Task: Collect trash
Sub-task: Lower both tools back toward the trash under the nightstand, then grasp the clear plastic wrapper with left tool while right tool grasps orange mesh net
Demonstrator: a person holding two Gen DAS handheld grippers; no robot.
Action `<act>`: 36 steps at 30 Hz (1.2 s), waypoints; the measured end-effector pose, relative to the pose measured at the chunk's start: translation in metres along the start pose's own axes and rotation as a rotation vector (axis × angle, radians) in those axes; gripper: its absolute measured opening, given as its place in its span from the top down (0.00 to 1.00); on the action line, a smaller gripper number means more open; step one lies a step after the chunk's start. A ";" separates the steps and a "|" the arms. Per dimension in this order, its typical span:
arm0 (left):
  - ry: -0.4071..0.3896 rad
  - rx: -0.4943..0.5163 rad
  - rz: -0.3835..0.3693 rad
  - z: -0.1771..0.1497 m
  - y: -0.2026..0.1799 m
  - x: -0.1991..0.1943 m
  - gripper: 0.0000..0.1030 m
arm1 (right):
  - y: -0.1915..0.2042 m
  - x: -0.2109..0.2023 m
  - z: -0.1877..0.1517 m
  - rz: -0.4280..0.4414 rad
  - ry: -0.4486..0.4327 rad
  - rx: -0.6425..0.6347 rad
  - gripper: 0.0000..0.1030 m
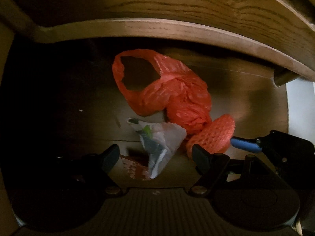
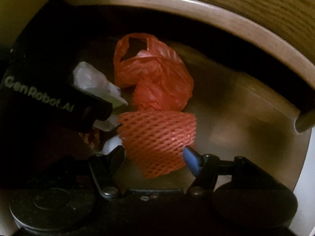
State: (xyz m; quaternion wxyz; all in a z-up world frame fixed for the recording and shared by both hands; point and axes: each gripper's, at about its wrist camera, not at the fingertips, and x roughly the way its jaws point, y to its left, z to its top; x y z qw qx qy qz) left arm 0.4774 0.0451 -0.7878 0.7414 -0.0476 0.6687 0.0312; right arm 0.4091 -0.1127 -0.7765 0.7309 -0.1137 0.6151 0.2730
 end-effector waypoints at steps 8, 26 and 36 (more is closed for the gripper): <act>0.030 -0.034 -0.025 -0.003 0.010 0.010 0.63 | -0.007 0.010 0.005 0.020 -0.003 0.114 0.38; -0.019 -0.088 -0.019 -0.008 0.024 -0.010 0.93 | -0.010 -0.036 -0.002 0.074 -0.128 0.050 1.00; -0.017 -0.085 0.003 -0.008 0.028 -0.011 0.94 | -0.012 -0.033 0.002 0.055 -0.140 -0.001 0.29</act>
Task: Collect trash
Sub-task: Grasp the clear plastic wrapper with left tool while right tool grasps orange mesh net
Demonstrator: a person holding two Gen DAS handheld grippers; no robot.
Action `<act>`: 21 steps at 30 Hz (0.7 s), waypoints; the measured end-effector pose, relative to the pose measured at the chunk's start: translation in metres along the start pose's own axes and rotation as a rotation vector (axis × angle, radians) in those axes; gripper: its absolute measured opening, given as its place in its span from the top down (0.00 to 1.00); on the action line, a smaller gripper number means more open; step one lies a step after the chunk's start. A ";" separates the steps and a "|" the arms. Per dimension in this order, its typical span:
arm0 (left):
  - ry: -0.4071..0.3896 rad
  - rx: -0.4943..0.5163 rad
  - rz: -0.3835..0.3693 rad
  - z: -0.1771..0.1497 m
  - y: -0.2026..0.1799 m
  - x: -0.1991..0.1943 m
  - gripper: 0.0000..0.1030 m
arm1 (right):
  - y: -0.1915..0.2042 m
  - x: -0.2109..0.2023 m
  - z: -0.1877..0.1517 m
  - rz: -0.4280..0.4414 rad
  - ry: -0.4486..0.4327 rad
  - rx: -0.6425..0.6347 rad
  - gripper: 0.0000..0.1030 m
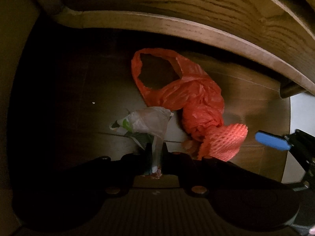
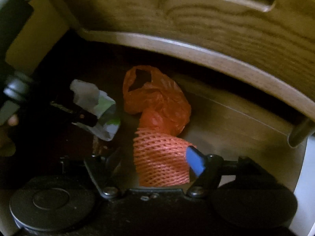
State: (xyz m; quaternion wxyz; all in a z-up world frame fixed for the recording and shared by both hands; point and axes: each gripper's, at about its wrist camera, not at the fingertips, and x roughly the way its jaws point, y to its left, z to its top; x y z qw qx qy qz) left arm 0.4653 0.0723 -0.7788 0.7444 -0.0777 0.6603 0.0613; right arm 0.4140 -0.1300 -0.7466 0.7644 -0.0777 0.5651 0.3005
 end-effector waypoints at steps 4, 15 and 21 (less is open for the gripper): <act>0.006 0.013 0.009 -0.001 0.003 0.004 0.94 | 0.002 0.029 0.004 -0.050 0.066 0.038 0.27; 0.007 0.022 0.025 -0.005 0.002 0.006 0.94 | 0.010 0.059 0.001 -0.104 0.149 0.012 0.89; -0.009 -0.002 0.012 -0.003 0.001 -0.003 0.94 | 0.001 0.029 0.000 -0.098 0.104 0.023 0.91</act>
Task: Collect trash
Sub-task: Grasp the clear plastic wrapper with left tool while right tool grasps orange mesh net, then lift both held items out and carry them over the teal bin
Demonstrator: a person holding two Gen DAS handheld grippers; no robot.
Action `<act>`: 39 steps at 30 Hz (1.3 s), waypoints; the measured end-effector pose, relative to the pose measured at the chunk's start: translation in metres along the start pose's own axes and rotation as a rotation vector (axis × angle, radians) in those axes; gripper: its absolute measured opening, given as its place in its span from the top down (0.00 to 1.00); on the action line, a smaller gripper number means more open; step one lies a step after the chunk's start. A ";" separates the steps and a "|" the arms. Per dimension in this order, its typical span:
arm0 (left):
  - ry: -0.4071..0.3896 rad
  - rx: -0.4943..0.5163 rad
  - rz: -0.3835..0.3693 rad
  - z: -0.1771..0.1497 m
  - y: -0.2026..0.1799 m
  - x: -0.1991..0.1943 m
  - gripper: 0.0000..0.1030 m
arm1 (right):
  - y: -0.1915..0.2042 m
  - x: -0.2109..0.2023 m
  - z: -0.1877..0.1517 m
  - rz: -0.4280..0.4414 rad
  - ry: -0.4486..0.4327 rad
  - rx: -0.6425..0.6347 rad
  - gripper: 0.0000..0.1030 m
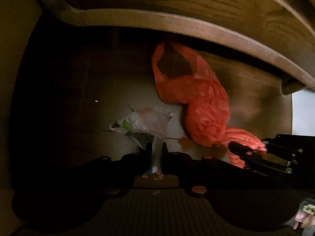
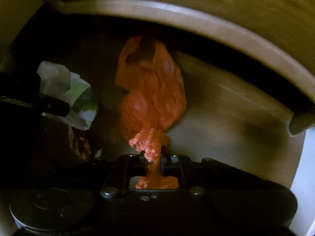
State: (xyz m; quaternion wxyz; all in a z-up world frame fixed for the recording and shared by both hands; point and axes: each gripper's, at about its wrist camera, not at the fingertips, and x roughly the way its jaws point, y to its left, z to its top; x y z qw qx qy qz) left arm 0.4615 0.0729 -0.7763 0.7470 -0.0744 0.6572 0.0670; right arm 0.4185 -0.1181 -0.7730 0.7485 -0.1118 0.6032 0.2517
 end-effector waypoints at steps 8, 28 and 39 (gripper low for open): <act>-0.061 -0.068 -0.023 -0.001 0.011 -0.049 0.94 | -0.017 -0.065 -0.004 0.055 -0.104 0.169 0.91; -0.417 0.074 -0.092 -0.035 -0.015 -0.286 0.93 | 0.010 -0.332 0.009 0.111 -0.571 0.119 0.91; -0.665 0.185 -0.142 -0.060 -0.027 -0.405 0.93 | 0.032 -0.436 0.011 0.064 -0.764 0.053 0.91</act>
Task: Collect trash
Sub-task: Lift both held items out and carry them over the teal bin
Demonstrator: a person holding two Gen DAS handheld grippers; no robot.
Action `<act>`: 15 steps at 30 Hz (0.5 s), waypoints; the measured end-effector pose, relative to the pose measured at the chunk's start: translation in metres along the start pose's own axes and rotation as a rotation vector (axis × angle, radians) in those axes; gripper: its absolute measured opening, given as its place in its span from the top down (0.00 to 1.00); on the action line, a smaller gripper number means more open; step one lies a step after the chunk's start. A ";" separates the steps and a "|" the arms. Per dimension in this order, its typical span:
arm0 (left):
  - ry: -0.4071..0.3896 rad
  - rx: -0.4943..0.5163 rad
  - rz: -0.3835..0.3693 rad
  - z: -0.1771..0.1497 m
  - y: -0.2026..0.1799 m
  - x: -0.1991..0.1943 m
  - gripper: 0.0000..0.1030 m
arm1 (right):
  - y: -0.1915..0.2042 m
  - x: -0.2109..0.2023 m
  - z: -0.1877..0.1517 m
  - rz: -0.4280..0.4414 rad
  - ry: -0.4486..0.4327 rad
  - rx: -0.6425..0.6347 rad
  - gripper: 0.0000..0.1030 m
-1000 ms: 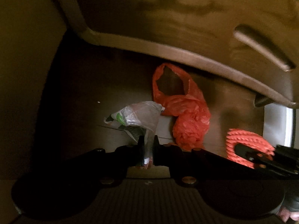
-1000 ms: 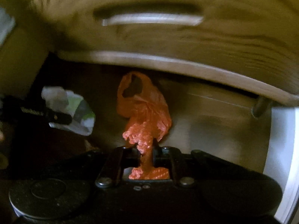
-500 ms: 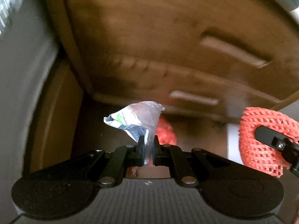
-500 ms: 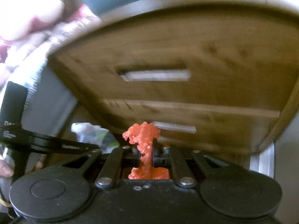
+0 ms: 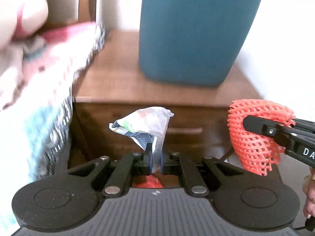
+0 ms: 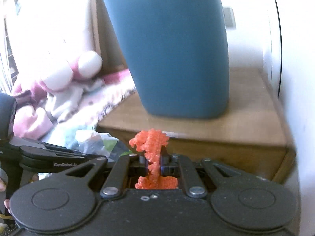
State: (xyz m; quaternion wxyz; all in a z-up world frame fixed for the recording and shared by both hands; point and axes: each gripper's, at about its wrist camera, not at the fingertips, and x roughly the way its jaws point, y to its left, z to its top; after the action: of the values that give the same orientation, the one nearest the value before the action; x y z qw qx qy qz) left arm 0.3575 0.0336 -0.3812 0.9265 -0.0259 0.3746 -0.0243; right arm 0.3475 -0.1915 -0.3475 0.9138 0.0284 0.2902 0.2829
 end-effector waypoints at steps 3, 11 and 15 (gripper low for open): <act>-0.065 0.015 -0.030 0.018 -0.006 -0.023 0.93 | 0.007 -0.019 0.019 0.000 -0.052 -0.027 0.91; -0.311 0.127 -0.036 0.064 -0.034 -0.093 0.93 | 0.023 -0.065 0.087 0.001 -0.246 -0.105 0.91; -0.386 0.162 -0.049 0.090 -0.047 -0.113 0.93 | 0.030 -0.077 0.121 0.001 -0.320 -0.138 0.91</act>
State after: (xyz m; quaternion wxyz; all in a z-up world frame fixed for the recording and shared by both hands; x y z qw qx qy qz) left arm 0.3381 -0.0035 -0.2350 0.9792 0.0356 0.1862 -0.0716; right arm 0.3471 -0.1935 -0.2009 0.9479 0.0104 0.1208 0.2947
